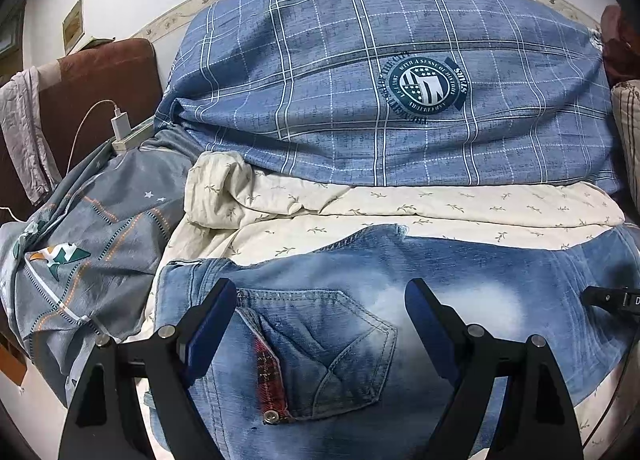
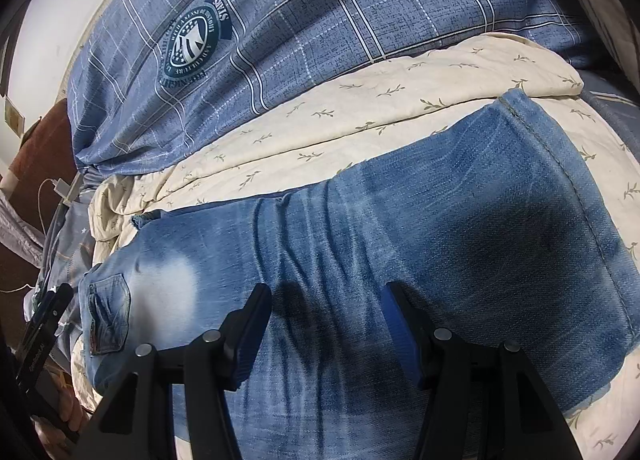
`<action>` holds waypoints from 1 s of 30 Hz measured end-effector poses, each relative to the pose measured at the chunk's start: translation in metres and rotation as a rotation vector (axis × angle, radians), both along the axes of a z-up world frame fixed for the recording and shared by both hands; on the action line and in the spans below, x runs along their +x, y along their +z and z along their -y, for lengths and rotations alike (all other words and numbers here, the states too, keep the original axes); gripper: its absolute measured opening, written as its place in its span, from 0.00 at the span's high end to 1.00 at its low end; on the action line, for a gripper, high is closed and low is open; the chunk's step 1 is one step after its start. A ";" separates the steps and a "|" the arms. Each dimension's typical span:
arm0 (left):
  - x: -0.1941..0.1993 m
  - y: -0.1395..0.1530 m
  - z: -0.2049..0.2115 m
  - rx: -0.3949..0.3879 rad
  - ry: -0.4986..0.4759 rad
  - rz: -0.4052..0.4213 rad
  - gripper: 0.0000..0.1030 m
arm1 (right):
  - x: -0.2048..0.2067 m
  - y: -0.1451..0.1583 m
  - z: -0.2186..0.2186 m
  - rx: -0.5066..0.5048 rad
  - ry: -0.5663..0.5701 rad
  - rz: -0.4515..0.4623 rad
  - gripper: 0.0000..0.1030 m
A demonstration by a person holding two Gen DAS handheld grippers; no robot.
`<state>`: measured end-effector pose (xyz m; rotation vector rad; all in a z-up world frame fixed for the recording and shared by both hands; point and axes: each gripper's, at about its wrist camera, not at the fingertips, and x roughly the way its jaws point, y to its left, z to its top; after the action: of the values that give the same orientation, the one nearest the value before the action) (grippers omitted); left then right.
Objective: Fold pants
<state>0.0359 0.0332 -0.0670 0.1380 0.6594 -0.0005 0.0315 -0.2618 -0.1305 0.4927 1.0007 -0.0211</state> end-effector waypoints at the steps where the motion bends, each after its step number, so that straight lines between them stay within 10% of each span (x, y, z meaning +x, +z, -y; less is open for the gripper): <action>1: 0.000 0.000 0.000 0.002 -0.001 0.000 0.16 | 0.000 0.000 0.000 0.000 0.000 0.000 0.41; 30: 0.007 -0.002 -0.016 -0.007 0.044 -0.007 0.16 | 0.000 0.000 0.000 -0.001 -0.002 0.000 0.41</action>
<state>0.0428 0.0489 -0.0689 0.1168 0.6695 0.0387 0.0315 -0.2617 -0.1304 0.4923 1.0002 -0.0232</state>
